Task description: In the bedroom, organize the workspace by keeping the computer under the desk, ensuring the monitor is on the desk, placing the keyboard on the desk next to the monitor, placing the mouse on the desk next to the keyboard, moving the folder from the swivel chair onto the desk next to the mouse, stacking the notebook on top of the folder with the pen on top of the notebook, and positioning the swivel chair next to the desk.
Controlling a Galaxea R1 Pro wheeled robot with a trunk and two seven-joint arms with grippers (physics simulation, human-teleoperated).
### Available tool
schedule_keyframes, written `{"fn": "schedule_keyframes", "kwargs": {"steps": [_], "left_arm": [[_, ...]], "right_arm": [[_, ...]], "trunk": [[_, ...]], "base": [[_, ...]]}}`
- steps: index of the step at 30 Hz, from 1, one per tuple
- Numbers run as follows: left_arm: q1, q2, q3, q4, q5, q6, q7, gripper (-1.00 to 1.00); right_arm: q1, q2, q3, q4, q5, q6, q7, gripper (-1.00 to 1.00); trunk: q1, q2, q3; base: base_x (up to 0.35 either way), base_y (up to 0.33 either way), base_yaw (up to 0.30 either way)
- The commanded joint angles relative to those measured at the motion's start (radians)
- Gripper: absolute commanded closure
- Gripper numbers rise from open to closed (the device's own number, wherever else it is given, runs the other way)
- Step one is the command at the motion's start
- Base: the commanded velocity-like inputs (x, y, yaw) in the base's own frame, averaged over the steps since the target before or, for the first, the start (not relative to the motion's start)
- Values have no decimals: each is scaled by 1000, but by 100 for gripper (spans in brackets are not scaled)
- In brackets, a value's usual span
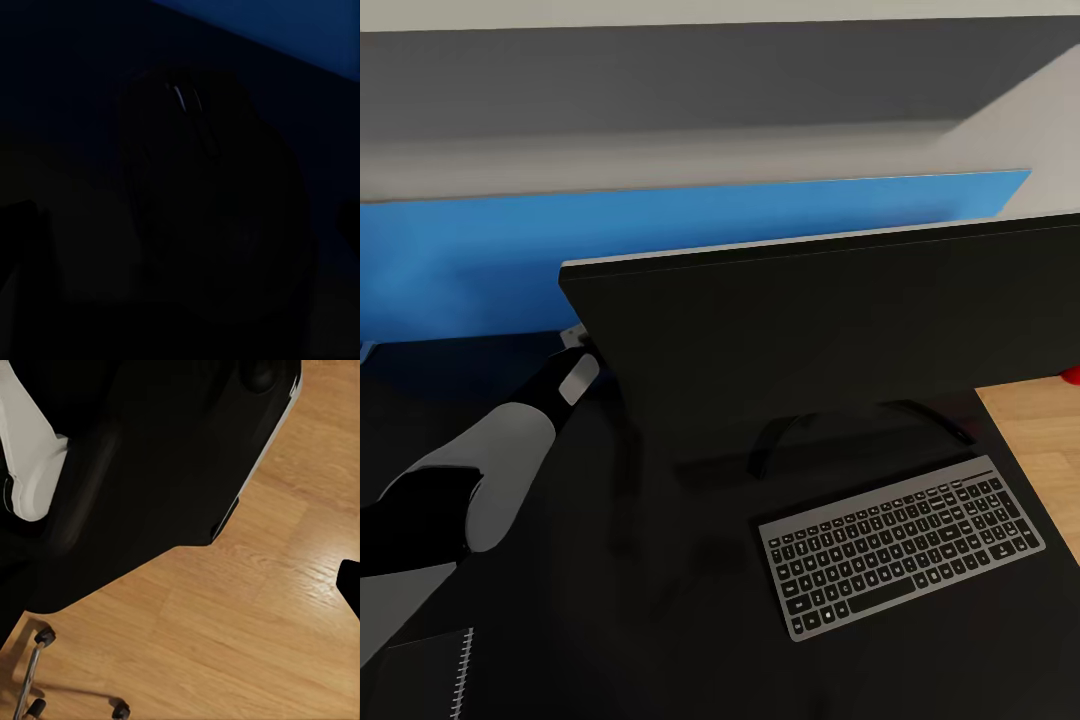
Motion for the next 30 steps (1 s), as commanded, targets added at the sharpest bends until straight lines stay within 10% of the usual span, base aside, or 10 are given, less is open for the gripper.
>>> {"fn": "schedule_keyframes", "kwargs": {"steps": [1, 2, 3, 30], "left_arm": [[1, 0, 5, 0, 42, 6, -1, -100], [1, 0, 5, 0, 44, 6, -1, -100], [0, 0, 5, 0, 46, 6, -2, 100], [-1, 0, 3, 1, 52, 8, -6, 100]], "right_arm": [[0, 1, -6, -3, 2, -4, 8, -100], [0, 1, -6, -3, 2, -5, 8, -100], [0, 1, -6, -3, 2, -5, 8, -100], [4, 1, -6, -3, -1, -8, 8, -100]], "trunk": [[0, -1, -1], [0, -1, -1], [0, -1, -1], [0, -1, -1]], "base": [[0, 0, 0], [0, 0, 0], [0, 0, 0], [0, 0, 0]]}}
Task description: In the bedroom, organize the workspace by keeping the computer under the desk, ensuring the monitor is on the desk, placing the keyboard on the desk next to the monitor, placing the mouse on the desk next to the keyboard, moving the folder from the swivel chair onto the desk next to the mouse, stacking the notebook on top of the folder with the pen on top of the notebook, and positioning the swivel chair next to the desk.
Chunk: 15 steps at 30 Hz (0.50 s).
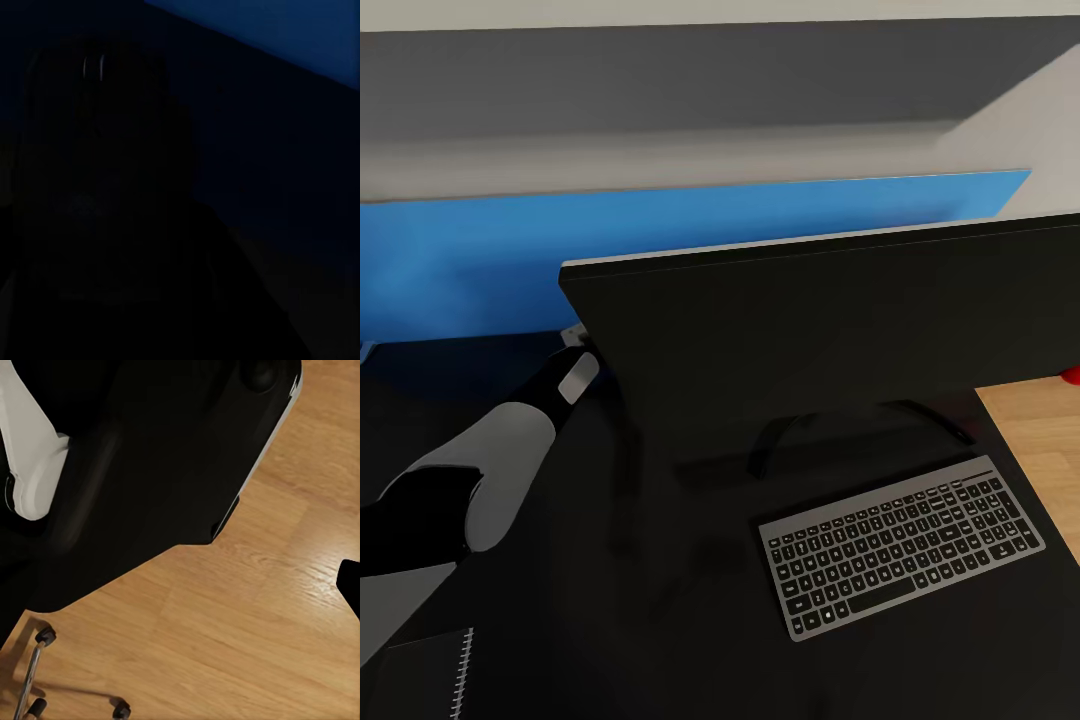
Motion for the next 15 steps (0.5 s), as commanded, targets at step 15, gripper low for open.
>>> {"fn": "schedule_keyframes", "kwargs": {"steps": [15], "left_arm": [[10, 4, 5, -22, 32, 2, 0, 100]], "right_arm": [[0, 1, -6, -3, 3, -4, 8, -100]], "trunk": [[1, -1, -1]], "base": [[0, 0, 0]]}}
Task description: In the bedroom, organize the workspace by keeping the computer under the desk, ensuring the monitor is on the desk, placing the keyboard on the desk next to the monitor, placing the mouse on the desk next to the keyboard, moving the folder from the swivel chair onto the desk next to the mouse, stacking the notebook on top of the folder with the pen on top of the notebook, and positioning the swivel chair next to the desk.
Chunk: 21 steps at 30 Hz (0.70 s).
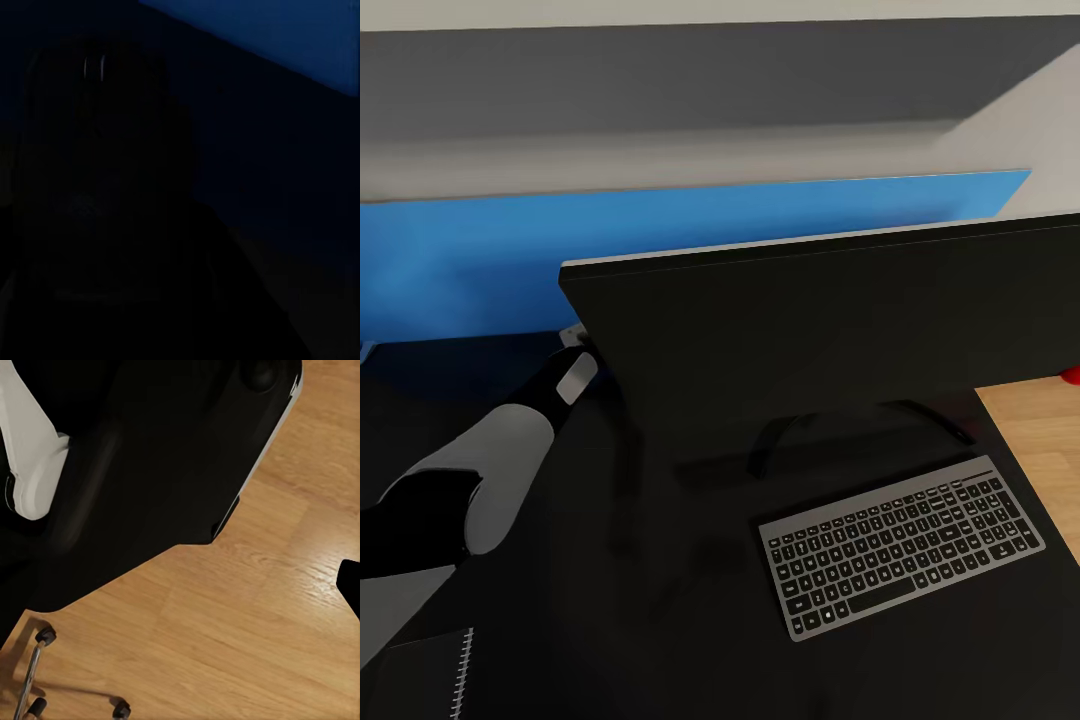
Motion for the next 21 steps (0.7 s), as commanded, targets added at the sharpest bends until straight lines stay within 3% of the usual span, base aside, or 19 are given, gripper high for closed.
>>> {"fn": "schedule_keyframes", "kwargs": {"steps": [1, 5, 8, 9, 15, 16, 21], "left_arm": [[2, 1, -1, -15, 12, 6, 3, 100], [63, 4, 0, -163, 12, 39, 9, 100], [130, 8, 2, -306, 11, 109, 17, 100], [178, 11, 9, -402, 10, 158, 25, 100], [314, 16, 68, -662, 6, 261, 44, 100], [358, 16, 81, -745, 2, 298, 47, 100], [416, 17, 92, -846, -1, 335, 54, 100]], "right_arm": [[0, 1, -6, -3, 2, -4, 8, -100], [0, 1, -7, -3, 1, -4, 7, -100], [0, 1, -7, -3, -1, -4, 7, -100], [0, 1, -7, -3, -2, -4, 7, -100], [0, 0, -7, -3, -4, -3, 13, -100], [-1, -1, -7, -3, -6, -3, 14, -100], [-1, -1, -7, -3, -7, -3, 14, -100]], "trunk": [[0, -1, -1], [0, -1, -1], [0, -1, -1], [0, -1, -1], [0, -1, -1], [0, -1, -1], [0, -1, -1]], "base": [[0, 0, 0], [0, 0, 0], [0, 0, 0], [0, 0, 0], [0, 0, 0], [0, 0, 0], [0, 0, 0]]}}
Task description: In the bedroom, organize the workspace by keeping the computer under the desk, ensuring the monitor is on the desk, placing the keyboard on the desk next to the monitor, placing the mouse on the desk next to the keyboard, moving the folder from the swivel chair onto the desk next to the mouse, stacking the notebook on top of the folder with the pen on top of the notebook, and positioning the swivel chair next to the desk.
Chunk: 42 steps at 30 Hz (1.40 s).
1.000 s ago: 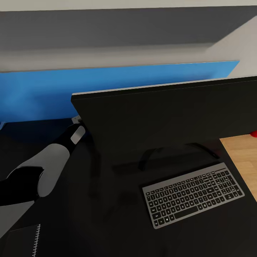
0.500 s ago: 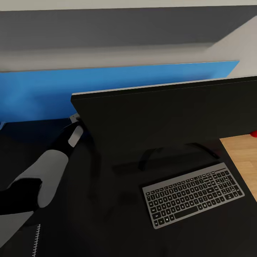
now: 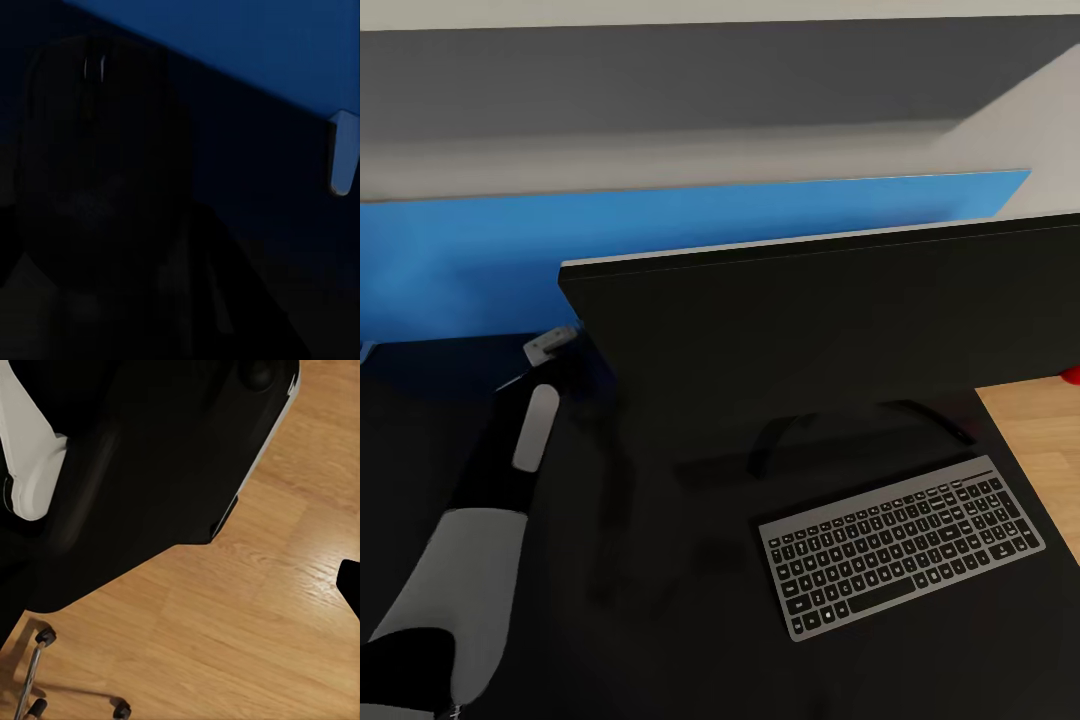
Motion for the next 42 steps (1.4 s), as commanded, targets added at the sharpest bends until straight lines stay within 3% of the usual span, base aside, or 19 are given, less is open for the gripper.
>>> {"fn": "schedule_keyframes", "kwargs": {"steps": [1, 2, 3, 6, 7, 11, 42], "left_arm": [[8, 0, 0, -16, 9, 6, 10, 100], [18, 0, 1, -32, 9, 8, 14, 100], [65, 1, 2, -111, 7, 16, 24, 100], [102, 1, 3, -173, 5, 27, 28, 100], [169, 1, 39, -259, 4, 43, 32, 100], [212, 5, 84, -301, 5, 47, 32, 100], [244, 8, 101, -318, 8, 50, 32, 100]], "right_arm": [[-1, 1, -6, -3, 2, -4, 8, -100], [-1, 2, -5, -3, 2, -4, 8, -100], [0, 2, -5, -3, 2, -4, 6, -100], [0, 1, -5, -4, 1, -4, 6, -100], [0, 2, -6, -29, -6, -4, 4, -100], [0, 1, -6, -46, -7, -3, 3, -100], [1, 3, -3, -52, -5, -4, 6, -100]], "trunk": [[0, -1, -1], [0, -1, -1], [0, -1, -1], [0, -1, -1], [0, -1, -1], [0, -1, -1], [0, -1, -1]], "base": [[0, 0, 0], [0, 0, 0], [0, 0, 0], [0, 0, 0], [-83, -20, 0], [-35, -8, 0], [-60, -78, 23]]}}
